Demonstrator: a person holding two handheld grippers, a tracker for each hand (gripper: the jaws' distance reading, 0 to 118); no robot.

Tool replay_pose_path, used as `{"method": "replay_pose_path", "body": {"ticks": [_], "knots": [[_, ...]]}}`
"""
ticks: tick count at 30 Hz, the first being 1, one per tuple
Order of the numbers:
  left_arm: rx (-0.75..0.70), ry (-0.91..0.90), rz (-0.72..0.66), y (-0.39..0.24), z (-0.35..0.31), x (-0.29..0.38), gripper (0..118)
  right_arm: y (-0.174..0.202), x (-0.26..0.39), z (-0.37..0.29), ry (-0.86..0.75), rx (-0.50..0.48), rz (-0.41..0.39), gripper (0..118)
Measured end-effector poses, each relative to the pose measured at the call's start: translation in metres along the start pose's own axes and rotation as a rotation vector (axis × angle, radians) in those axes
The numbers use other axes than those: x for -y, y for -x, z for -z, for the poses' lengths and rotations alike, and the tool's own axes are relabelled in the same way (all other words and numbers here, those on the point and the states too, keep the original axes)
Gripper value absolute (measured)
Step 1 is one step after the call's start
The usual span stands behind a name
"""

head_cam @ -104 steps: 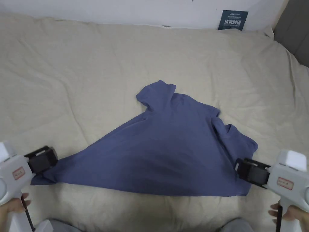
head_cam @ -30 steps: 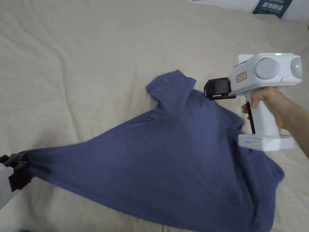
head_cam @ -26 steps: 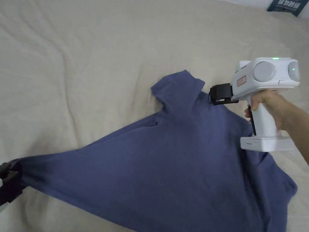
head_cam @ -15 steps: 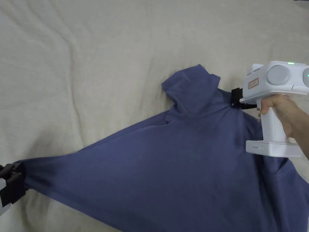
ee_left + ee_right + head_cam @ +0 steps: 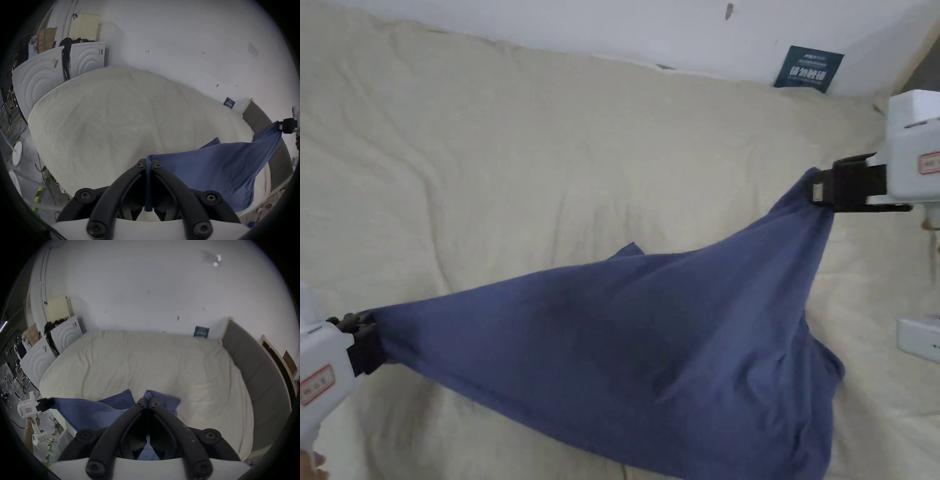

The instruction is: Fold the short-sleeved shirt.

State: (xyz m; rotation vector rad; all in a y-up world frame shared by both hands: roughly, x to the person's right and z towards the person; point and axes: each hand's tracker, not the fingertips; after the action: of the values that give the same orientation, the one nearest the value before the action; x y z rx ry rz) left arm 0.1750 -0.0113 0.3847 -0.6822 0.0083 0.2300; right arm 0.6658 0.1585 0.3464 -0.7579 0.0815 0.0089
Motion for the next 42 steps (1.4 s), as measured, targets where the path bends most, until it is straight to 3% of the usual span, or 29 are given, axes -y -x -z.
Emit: {"method": "replay_pose_path", "body": {"ticks": [3, 8, 12, 15, 20, 24, 32, 36, 42], "knots": [[0.061, -0.054, 0.007, -0.004, -0.025, -0.011, 4, 0.003, 0.022, -0.074, -0.102, 0.041, 0.016, 4], [0.190, -0.162, -0.023, -0.013, -0.064, -0.052, 4, -0.011, 0.036, -0.158, -0.206, 0.041, 0.115, 4], [0.235, -0.317, 0.038, -0.029, -0.096, -0.112, 4, -0.020, 0.020, -0.197, -0.281, 0.133, 0.100, 4], [0.269, -0.399, 0.054, -0.043, -0.117, -0.167, 4, -0.022, -0.004, -0.210, -0.333, 0.190, 0.147, 4], [0.179, -0.460, 0.164, -0.073, -0.126, -0.257, 4, -0.031, -0.059, -0.202, -0.405, 0.260, 0.196, 4], [0.115, -0.475, 0.168, -0.091, -0.122, -0.323, 4, -0.032, -0.112, -0.181, -0.430, 0.311, 0.237, 4], [-0.098, -0.559, 0.284, -0.144, -0.077, -0.419, 4, -0.029, -0.222, -0.121, -0.491, 0.407, 0.217, 4], [-0.119, -0.582, 0.260, -0.161, -0.044, -0.462, 4, -0.026, -0.273, -0.097, -0.550, 0.468, 0.193, 4], [-0.137, -0.648, 0.306, -0.175, 0.005, -0.489, 4, -0.030, -0.323, -0.068, -0.612, 0.512, 0.221, 4]]}}
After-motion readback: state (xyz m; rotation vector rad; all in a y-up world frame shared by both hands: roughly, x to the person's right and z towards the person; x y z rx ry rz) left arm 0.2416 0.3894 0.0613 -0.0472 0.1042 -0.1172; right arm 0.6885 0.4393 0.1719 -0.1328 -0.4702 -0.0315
